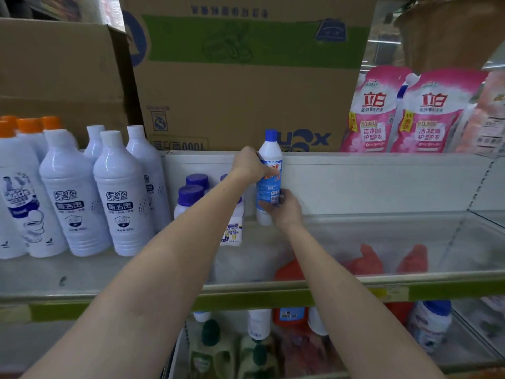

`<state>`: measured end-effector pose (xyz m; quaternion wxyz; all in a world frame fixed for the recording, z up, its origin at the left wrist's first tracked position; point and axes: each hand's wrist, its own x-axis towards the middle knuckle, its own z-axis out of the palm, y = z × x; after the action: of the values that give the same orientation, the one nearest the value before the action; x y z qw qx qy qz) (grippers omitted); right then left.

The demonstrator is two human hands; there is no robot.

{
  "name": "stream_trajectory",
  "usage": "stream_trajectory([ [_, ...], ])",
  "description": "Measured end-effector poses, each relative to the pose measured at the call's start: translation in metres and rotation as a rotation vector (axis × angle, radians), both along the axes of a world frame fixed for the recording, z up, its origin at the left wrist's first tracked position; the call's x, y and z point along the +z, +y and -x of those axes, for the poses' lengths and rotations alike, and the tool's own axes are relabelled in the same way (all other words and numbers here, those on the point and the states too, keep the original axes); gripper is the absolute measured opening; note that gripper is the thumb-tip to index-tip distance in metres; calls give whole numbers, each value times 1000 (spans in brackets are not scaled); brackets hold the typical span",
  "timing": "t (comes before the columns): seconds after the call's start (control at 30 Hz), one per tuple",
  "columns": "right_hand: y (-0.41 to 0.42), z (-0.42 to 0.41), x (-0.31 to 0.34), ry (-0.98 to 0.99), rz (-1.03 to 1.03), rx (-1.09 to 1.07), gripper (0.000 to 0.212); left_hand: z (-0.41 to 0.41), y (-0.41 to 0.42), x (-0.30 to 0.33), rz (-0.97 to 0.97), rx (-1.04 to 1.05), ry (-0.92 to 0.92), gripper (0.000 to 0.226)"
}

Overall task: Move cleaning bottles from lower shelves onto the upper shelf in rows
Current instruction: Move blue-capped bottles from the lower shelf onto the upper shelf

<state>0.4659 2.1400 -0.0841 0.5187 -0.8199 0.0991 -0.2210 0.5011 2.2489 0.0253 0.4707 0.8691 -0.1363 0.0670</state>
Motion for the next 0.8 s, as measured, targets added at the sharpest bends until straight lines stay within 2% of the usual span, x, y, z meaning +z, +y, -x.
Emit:
stream_trajectory([
  [0.3,9,4,-3,-7,-9,-41,56,3,2,0,13,-22,7,45],
  [0.53,10,13,7,85,82,-47,53,6,2,2,15,-24,46,53],
  [0.73,7,20,20,157,45,-38,60,16,4,7,74,-35,121,48],
  [0.8,6,26,21,159,66,-78,63,21,5,10,126,0,142,38],
])
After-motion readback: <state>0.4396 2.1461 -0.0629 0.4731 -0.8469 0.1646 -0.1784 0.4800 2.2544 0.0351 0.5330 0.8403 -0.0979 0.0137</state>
